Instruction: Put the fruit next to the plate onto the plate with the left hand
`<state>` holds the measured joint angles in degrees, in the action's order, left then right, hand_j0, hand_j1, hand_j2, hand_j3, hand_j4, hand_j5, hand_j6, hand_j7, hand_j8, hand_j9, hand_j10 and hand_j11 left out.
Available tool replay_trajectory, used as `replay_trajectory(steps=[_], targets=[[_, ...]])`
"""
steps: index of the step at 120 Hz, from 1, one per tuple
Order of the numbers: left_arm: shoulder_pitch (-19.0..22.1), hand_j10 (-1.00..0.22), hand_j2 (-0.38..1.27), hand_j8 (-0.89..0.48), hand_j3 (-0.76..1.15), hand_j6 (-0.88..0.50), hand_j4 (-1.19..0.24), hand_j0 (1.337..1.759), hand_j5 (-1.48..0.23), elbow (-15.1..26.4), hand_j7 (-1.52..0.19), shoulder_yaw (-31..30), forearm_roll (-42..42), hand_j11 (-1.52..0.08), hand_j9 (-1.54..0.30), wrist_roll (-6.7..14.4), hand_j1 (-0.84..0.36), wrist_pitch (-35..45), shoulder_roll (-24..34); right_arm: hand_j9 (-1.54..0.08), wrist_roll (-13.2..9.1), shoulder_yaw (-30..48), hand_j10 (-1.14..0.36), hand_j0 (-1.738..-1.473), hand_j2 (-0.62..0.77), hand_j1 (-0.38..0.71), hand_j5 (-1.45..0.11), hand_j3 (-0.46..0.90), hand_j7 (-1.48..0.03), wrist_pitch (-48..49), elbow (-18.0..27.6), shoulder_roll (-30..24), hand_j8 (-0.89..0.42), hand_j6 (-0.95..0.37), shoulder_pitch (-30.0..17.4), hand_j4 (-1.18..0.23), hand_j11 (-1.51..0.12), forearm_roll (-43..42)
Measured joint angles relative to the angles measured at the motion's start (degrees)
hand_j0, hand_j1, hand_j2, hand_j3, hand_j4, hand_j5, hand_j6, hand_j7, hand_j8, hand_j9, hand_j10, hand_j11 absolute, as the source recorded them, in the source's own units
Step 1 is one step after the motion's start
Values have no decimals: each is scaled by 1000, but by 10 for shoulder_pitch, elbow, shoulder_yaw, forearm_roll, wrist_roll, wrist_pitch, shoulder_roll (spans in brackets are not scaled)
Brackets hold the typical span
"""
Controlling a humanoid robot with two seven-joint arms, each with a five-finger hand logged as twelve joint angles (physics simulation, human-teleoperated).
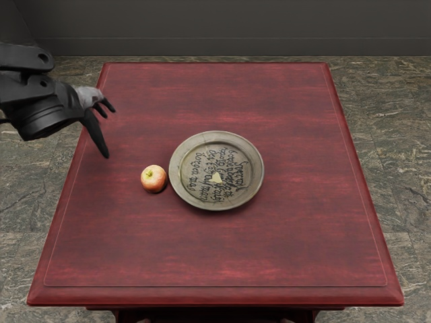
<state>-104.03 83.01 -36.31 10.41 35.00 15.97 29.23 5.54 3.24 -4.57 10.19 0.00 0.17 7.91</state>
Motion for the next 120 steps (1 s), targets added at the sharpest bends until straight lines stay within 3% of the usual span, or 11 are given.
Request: replay_trajectory(steps=[20,27,56,80,120], targets=[[-7,-248,50,-248,0,-248,-248,1658,-321,72,-321,-20,-8,-321,-321,0,54,100,-4,-47,0,0,-36,-1658,-7,-306,-47,0,-47,0,0,0,-36,-36,0,-36,-47,0],[-7,-248,50,-248,0,-248,-248,1658,-321,95,-321,-22,-13,-321,-321,0,54,128,-31,-47,0,0,-36,-1658,-7,-306,-47,0,-47,0,0,0,-36,-36,0,-36,-47,0],[-13,-247,50,-248,0,-248,-247,1658,-321,148,-321,-24,-43,-321,-321,0,54,184,-67,-47,0,0,-36,-1658,-7,-306,-47,0,-47,0,-1,0,-36,-36,1,-36,-47,0],[-1,-247,50,-248,0,-248,-247,1658,-321,152,-321,-25,-52,-321,-321,0,54,189,-102,-47,0,0,-36,-1658,-7,-306,-47,0,-47,0,-1,0,-36,-36,2,-36,-47,0],[27,-247,50,-247,0,-247,-247,1658,-321,98,-321,-25,-53,-321,-321,0,54,190,-140,-47,0,-1,-36,-1658,-7,-306,-47,0,-47,0,-1,0,-36,-36,2,-36,-47,0]])
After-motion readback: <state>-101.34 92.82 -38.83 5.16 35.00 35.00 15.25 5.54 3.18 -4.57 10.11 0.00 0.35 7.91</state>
